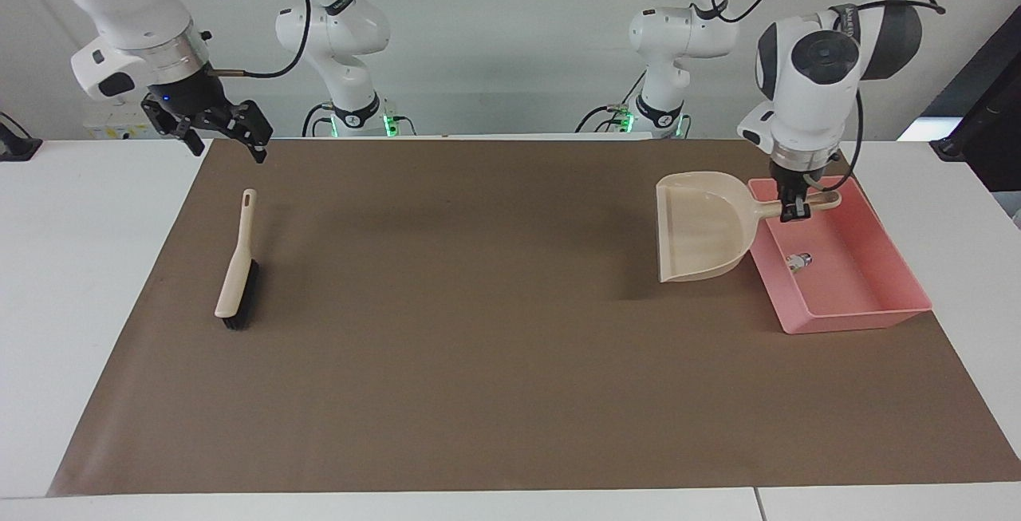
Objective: Clean e-waste and dump in bin
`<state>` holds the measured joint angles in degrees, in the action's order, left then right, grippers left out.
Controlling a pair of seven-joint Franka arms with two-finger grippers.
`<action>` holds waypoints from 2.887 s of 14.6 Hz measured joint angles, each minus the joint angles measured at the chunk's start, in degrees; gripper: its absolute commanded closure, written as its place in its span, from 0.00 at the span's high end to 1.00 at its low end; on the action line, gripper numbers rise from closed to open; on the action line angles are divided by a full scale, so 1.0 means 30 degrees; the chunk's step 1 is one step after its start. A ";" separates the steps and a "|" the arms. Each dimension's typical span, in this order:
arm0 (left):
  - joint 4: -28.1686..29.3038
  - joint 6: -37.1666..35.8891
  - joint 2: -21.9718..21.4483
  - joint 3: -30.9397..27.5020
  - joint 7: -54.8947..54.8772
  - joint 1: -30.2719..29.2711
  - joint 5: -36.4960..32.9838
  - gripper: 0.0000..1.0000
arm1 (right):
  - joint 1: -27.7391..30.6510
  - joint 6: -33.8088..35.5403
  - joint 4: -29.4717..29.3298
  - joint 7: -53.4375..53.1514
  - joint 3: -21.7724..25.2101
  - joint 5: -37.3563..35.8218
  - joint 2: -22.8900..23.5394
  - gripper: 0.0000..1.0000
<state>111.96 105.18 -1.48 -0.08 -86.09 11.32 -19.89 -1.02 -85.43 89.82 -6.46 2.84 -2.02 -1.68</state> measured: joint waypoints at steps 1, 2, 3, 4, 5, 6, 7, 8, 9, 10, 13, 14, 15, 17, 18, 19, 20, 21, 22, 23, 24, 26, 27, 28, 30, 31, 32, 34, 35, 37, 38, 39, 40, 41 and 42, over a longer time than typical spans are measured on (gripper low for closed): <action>0.0595 0.0603 0.0000 0.0007 0.0497 0.0313 0.0004 0.00 | -0.0032 -0.0002 0.0001 0.0001 -0.0008 -0.0001 0.0000 1.00; 0.1274 0.1355 0.0005 0.0005 0.1046 0.0530 0.0006 0.00 | -0.0052 -0.0008 0.0001 0.0004 -0.0030 -0.0001 0.0000 1.00; 0.1976 0.2151 0.0009 0.0004 0.1556 0.0717 0.0011 0.00 | -0.0056 -0.0020 0.0001 0.0016 -0.0048 -0.0001 0.0000 1.00; 0.2656 0.2886 0.0017 -0.0001 0.2069 0.0930 0.0014 0.00 | -0.0056 -0.0023 0.0001 0.0028 -0.0052 0.0000 0.0000 1.00; 0.3232 0.3472 0.0038 -0.0002 0.2565 0.1124 0.0015 0.00 | -0.0056 -0.0023 0.0002 0.0036 -0.0053 0.0000 0.0000 1.00; 0.3768 0.4112 0.0099 0.0010 0.3002 0.1254 0.0015 0.00 | -0.0056 -0.0023 0.0004 0.0043 -0.0054 0.0000 0.0000 1.00; 0.4247 0.4839 0.0198 0.0005 0.3250 0.1334 0.0015 0.01 | -0.0056 -0.0023 0.0005 0.0048 -0.0055 0.0000 0.0000 1.00; 0.4717 0.5640 0.0327 0.0005 0.3407 0.1385 0.0015 0.01 | -0.0056 -0.0023 0.0006 0.0050 -0.0056 0.0000 0.0000 1.00; 0.5007 0.6134 0.0435 -0.0002 0.3536 0.1395 0.0015 0.02 | -0.0057 -0.0023 0.0006 0.0052 -0.0059 0.0007 0.0000 1.00; 0.5124 0.6346 0.0497 -0.0017 0.3601 0.1395 0.0015 0.03 | -0.0058 -0.0023 0.0006 0.0054 -0.0067 0.0013 0.0000 1.00; 0.5134 0.6411 0.0506 -0.0022 0.3659 0.1508 0.0014 0.12 | -0.0062 -0.0023 0.0006 0.0054 -0.0084 0.0021 0.0000 1.00; 0.5134 0.6414 0.0506 -0.0027 0.3742 0.1617 0.0014 0.30 | -0.0062 -0.0023 0.0006 0.0054 -0.0084 0.0021 0.0000 1.00; 0.5134 0.6414 0.0505 -0.0026 0.3821 0.1688 0.0014 0.91 | -0.0062 -0.0023 0.0006 0.0054 -0.0084 0.0021 0.0000 1.00; 0.5125 0.6367 0.0507 -0.0029 0.3927 0.1716 0.0021 0.99 | -0.0062 -0.0022 0.0009 0.0054 -0.0084 0.0021 0.0000 1.00; 0.5066 0.6169 0.0509 -0.0032 0.4084 0.1719 0.0231 0.99 | -0.0062 -0.0021 0.0011 0.0054 -0.0084 0.0021 0.0000 1.00; 0.4887 0.5725 0.0508 -0.0056 0.4178 0.1717 0.0695 0.99 | -0.0062 -0.0020 0.0012 0.0054 -0.0084 0.0021 0.0000 1.00; 0.4531 0.5108 0.0504 -0.0107 0.4229 0.1694 0.1130 0.99 | -0.0062 -0.0019 0.0013 0.0054 -0.0084 0.0021 0.0000 1.00; 0.3997 0.4428 0.0495 -0.0163 0.4270 0.1617 0.1364 0.99 | -0.0062 -0.0017 0.0014 0.0054 -0.0084 0.0021 0.0000 1.00; 0.3316 0.3766 0.0477 -0.0240 0.4299 0.1526 0.1456 0.99 | -0.0062 -0.0017 0.0015 0.0054 -0.0084 0.0021 0.0000 1.00; 0.2551 0.3157 0.0444 -0.0293 0.4338 0.1352 0.1489 0.99 | -0.0062 -0.0016 0.0015 0.0054 -0.0084 0.0021 0.0000 1.00; 0.1829 0.2586 0.0398 -0.0333 0.4348 0.1076 0.1553 0.99 | -0.0062 -0.0016 0.0015 0.0054 -0.0084 0.0022 0.0000 1.00; 0.0624 0.1516 0.0252 -0.0421 0.4358 0.0283 0.2288 0.99 | -0.0062 -0.0013 0.0017 0.0054 -0.0084 0.0022 0.0000 1.00; 0.0149 0.1084 0.0174 -0.0468 0.4356 -0.0204 0.2596 0.99 | -0.0062 -0.0013 0.0017 0.0054 -0.0084 0.0022 0.0000 1.00; -0.0289 0.0706 0.0127 -0.0506 0.4355 -0.0727 0.2754 0.99 | -0.0062 -0.0013 0.0017 0.0054 -0.0084 0.0022 0.0000 1.00; -0.1041 0.0086 0.0091 -0.0561 0.4348 -0.1651 0.2898 0.99 | -0.0062 -0.0013 0.0017 0.0054 -0.0084 0.0022 0.0000 1.00; -0.1374 -0.0213 0.0086 -0.0585 0.4348 -0.2016 0.2948 0.99 | -0.0062 -0.0013 0.0017 0.0054 -0.0084 0.0022 0.0000 1.00; -0.1691 -0.0471 0.0083 -0.0599 0.4430 -0.2377 0.3117 0.99 | -0.0062 -0.0013 0.0020 0.0054 -0.0084 0.0022 0.0000 1.00; -0.2123 -0.0804 0.0082 -0.0628 0.5491 -0.3215 0.4101 0.99 | -0.0062 -0.0014 0.0063 0.0054 -0.0084 0.0048 0.0000 1.00; -0.2212 -0.0926 0.0083 -0.0639 0.6294 -0.3705 0.4622 0.99 | -0.0062 -0.0014 0.0090 0.0054 -0.0084 0.0102 0.0000 1.00; -0.2313 -0.1205 0.0086 -0.0672 0.7893 -0.4508 0.5235 0.99 | -0.0062 -0.0014 0.0105 0.0054 -0.0084 0.0175 0.0000 1.00; -0.2511 -0.1477 0.0086 -0.0675 0.8731 -0.4695 0.5332 0.99 | -0.0062 -0.0014 0.0106 0.0055 -0.0084 0.0177 0.0000 1.00; -0.2876 -0.1983 0.0086 -0.0676 0.9676 -0.4729 0.5381 0.99 | -0.0062 -0.0014 0.0106 0.0055 -0.0084 0.0177 0.0000 1.00; -0.3346 -0.2646 0.0083 -0.0649 1.0781 -0.4723 0.5394 0.99 | -0.0062 -0.0014 0.0106 0.0057 -0.0084 0.0178 0.0000 1.00; -0.3879 -0.3377 0.0076 -0.0619 1.2112 -0.4713 0.5397 0.99 | -0.0062 -0.0016 0.0107 0.0057 -0.0084 0.0178 0.0000 1.00; -0.4383 -0.4037 0.0067 -0.0598 1.3391 -0.4709 0.5398 0.99 | -0.0062 -0.0095 0.0117 0.0058 -0.0084 0.0178 0.0000 1.00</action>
<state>98.81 93.07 -1.28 -1.87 -45.92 -2.81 -3.70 -1.21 -85.72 90.17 -6.29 2.59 -1.49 -1.68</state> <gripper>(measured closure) 0.009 0.000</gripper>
